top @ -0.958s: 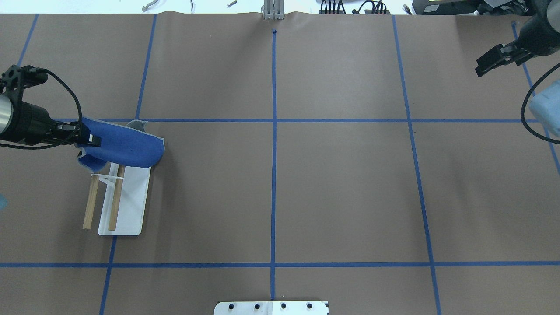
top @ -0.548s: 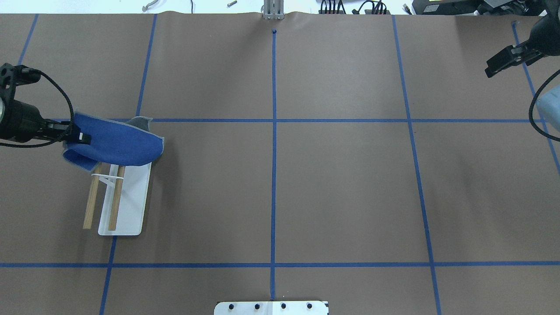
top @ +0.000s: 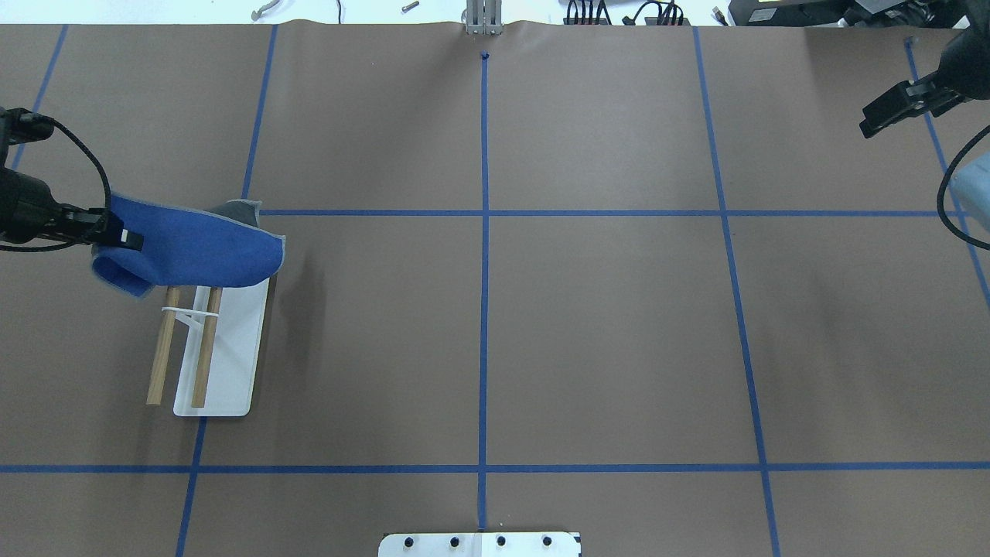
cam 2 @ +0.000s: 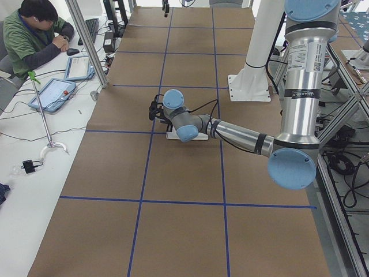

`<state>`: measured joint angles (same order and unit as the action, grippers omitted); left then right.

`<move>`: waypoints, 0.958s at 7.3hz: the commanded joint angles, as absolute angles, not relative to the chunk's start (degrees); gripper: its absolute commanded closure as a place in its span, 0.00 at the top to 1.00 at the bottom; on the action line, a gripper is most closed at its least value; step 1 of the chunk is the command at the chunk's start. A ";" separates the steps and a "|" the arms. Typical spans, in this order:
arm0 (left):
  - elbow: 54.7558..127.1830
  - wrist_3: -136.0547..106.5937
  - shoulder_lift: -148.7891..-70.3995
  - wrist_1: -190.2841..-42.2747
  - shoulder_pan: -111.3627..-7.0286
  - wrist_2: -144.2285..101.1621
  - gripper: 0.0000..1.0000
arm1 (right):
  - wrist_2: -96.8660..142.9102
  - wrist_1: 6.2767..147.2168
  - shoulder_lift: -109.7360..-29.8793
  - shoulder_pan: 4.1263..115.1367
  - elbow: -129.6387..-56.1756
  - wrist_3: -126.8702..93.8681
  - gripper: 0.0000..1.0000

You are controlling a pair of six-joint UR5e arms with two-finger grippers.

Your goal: Hang towel on rack

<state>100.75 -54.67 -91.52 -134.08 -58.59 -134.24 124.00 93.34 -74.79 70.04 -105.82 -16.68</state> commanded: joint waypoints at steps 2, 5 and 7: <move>100.11 -52.05 -91.32 -133.60 -61.41 -133.59 0.99 | 126.47 93.60 -75.76 72.23 -104.78 -15.65 1.00; 100.02 -32.43 -90.62 -122.83 -70.45 -133.51 0.99 | 130.16 93.69 -75.50 79.34 -96.26 -2.93 1.00; 100.28 -11.80 -90.70 -108.81 -78.79 -132.72 0.99 | 129.56 94.04 -76.72 82.61 -92.47 1.04 1.00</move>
<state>100.12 -25.18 -90.72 -118.22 -73.37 -133.31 129.91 93.82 -75.83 80.61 -94.73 -1.58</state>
